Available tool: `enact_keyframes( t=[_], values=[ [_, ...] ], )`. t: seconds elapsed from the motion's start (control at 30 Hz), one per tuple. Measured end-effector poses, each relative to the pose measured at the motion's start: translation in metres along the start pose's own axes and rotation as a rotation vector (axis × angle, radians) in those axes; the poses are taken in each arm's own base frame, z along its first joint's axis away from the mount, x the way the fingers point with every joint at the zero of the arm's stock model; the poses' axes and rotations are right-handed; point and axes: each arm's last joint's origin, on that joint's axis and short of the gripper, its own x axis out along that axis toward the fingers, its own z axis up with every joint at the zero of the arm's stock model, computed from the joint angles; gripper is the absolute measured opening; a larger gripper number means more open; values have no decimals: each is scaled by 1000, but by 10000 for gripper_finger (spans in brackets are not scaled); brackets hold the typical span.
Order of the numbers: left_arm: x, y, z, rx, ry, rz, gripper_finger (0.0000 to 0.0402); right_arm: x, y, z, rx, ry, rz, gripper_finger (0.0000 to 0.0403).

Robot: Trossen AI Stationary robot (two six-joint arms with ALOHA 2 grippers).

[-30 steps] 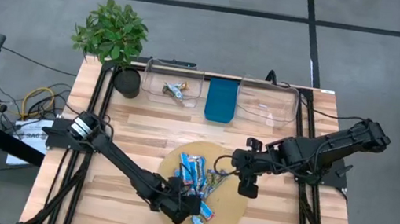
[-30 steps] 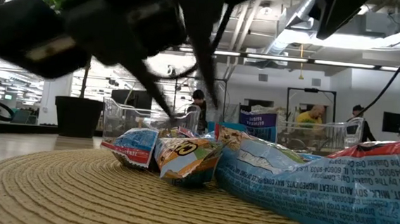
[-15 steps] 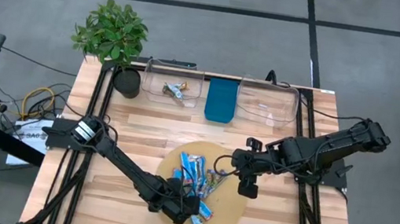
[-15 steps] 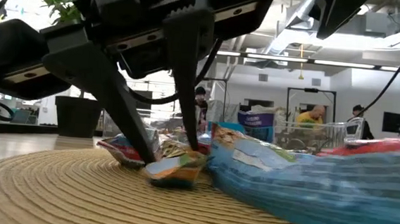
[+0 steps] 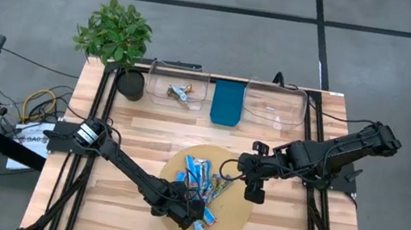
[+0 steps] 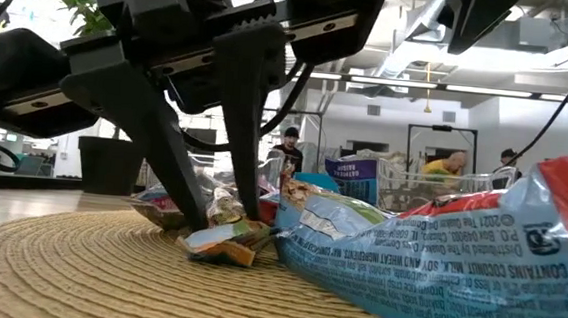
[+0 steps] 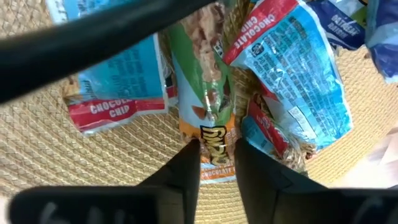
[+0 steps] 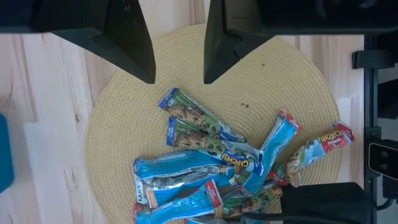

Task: Pick and place Granola Bars by type
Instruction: Put the yellow granola bar into the left transparent bin

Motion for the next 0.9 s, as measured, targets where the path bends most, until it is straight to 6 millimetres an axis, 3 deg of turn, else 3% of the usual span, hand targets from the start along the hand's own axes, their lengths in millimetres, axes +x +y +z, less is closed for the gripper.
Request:
enact_keyframes(
  t=[0.2,0.5,0.67,0.9],
  values=[
    [0,-2,-1,28,11,-16,9,0,0,0,0,0,0,126],
    [-2,-3,-1,43,-26,-48,0,0,0,0,0,0,0,126],
    [-19,-5,-1,44,-102,-116,0,-1,0,3,5,-53,-41,126],
    [-53,-13,-2,84,-230,-279,0,-18,-9,13,68,-237,-87,126]
  ],
)
